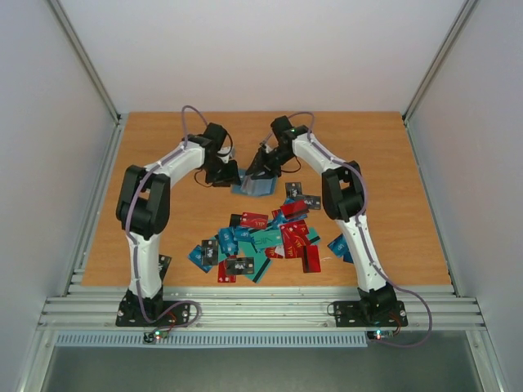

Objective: Put the credit cards into the card holder

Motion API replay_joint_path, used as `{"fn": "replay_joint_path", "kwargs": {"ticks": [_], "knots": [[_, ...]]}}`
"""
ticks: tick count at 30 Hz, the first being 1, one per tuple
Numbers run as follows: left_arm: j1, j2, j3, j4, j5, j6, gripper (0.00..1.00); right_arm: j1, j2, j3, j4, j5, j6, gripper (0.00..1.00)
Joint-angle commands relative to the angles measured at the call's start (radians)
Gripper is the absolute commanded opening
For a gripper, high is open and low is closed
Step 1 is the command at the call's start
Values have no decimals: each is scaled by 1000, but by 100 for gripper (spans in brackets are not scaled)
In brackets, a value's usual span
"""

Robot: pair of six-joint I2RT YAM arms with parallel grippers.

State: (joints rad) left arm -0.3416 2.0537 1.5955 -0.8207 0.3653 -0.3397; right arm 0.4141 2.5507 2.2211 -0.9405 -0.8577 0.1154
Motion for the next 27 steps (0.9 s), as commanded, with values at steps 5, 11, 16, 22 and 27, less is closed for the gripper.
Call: {"fn": "replay_joint_path", "kwargs": {"ticks": [5,11,16,22,27], "knots": [[4,98,58,45,-44,102,35,8,78,96,-77,3,0,28],[4,152,59,76,-74,87,40,8,118,142,-114,3,-12,29],[4,163,57,126,-99,45,55,9,140,163,-127,-6,-14,29],[6,162,40,193,-130,-24,63,9,161,169,-145,0,-19,30],[8,142,18,221,-212,-58,64,9,170,172,-153,11,-23,31]]}}
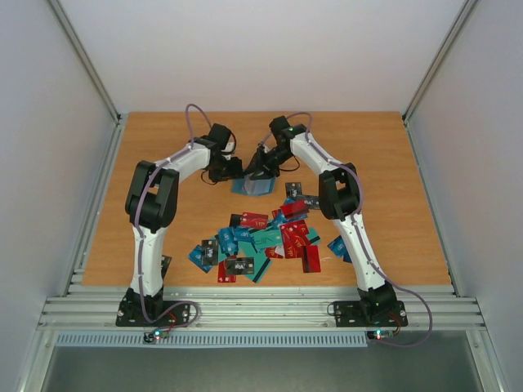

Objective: Put the credit cards into the card holder

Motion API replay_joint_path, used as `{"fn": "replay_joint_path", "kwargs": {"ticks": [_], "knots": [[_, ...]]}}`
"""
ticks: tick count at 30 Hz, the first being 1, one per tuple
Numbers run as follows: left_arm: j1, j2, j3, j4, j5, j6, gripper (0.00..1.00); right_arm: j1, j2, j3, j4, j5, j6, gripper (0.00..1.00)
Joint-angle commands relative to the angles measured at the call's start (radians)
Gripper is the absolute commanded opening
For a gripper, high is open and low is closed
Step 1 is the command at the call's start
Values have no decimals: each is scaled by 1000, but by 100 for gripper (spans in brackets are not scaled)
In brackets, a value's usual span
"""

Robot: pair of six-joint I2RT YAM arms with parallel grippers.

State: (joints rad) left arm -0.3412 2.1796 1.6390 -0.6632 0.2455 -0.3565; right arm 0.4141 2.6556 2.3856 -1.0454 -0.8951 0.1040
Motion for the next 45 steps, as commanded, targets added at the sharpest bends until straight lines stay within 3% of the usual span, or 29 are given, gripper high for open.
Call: {"fn": "replay_joint_path", "kwargs": {"ticks": [1,8,26,37,45], "knots": [[10,12,-29,70,-101,-49,64,9,68,8,-50,50,-12,31],[36,-5,-40,67,-158,-91,61,9,73,30,-34,40,1,49],[71,15,-89,67,53,-124,40,9,24,45,171,-108,132,64],[70,-134,-94,39,35,-131,44,9,-132,20,51,-39,5,62],[70,-243,-124,10,-7,-135,55,9,-316,-156,0,104,-70,61]]}}
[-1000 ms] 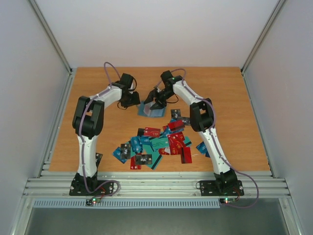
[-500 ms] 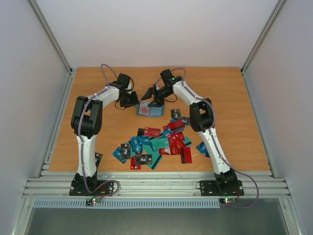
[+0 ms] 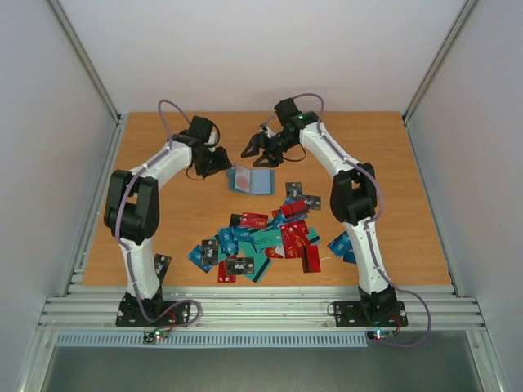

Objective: Put the credit cards into the card holder

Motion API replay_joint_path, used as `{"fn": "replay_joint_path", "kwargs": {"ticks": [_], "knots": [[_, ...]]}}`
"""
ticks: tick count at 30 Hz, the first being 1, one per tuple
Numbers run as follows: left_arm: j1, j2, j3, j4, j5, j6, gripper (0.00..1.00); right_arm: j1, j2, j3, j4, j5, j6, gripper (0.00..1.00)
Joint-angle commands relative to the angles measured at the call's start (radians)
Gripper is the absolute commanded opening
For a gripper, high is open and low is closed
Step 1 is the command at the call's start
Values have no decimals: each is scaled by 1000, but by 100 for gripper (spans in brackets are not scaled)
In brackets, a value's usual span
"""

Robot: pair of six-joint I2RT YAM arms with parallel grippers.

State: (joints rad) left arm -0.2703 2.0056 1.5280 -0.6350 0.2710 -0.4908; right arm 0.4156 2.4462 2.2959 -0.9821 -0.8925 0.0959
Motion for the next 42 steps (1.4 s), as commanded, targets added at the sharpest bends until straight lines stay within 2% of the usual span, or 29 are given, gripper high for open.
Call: {"fn": "replay_joint_path", "kwargs": {"ticks": [1,4,10,18,25,33,42], "knots": [[-1,-85,-18,-22,-38,0,57,8,-133,-91,-78,135,-70,61],[-1,-153,-49,-28,-41,-2,59,6,-230,-198,-96,225,-79,61],[-28,-286,-154,-57,-1,9,60,6,-485,-555,-72,380,-116,61],[-198,-422,-280,-83,106,38,60,6,-778,-952,-78,549,-31,60],[-342,-486,-431,77,224,-106,60,6,-932,-1201,-109,713,17,59],[-532,-372,-421,206,240,-247,60,6,-1007,-1432,-19,636,114,58],[-684,-195,-377,321,252,-332,56,6,-1031,-1601,136,546,180,46]]}}
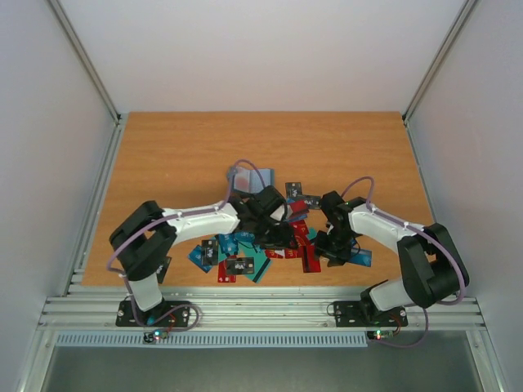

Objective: Put the credit cards into the card holder

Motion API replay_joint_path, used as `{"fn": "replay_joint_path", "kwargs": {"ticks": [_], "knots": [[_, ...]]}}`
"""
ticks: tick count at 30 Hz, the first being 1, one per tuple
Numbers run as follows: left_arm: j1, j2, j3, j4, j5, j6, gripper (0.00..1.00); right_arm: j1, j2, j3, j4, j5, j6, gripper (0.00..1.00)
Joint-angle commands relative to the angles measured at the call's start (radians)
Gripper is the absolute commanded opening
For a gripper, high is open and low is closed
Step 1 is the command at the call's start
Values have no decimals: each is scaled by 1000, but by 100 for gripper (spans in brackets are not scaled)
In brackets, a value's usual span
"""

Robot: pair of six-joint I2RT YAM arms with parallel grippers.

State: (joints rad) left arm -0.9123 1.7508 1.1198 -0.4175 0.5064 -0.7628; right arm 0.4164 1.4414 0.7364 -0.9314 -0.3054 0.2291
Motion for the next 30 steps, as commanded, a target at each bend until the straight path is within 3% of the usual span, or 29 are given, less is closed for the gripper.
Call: {"fn": "replay_joint_path", "kwargs": {"ticks": [1,9,16,22,30], "knots": [[-51,72,32,117,16,-73,56,5,-30,-55,96,-48,51,44],[-91,150,-14,286,51,-181,54,5,-44,-142,173,-96,76,33],[-98,215,-21,395,56,-250,52,5,-47,-164,198,-126,66,33],[-103,171,-21,290,-27,-235,50,5,-81,-154,195,-170,58,33],[-105,142,-34,208,-69,-190,50,5,-157,-114,95,-95,55,35]]}}
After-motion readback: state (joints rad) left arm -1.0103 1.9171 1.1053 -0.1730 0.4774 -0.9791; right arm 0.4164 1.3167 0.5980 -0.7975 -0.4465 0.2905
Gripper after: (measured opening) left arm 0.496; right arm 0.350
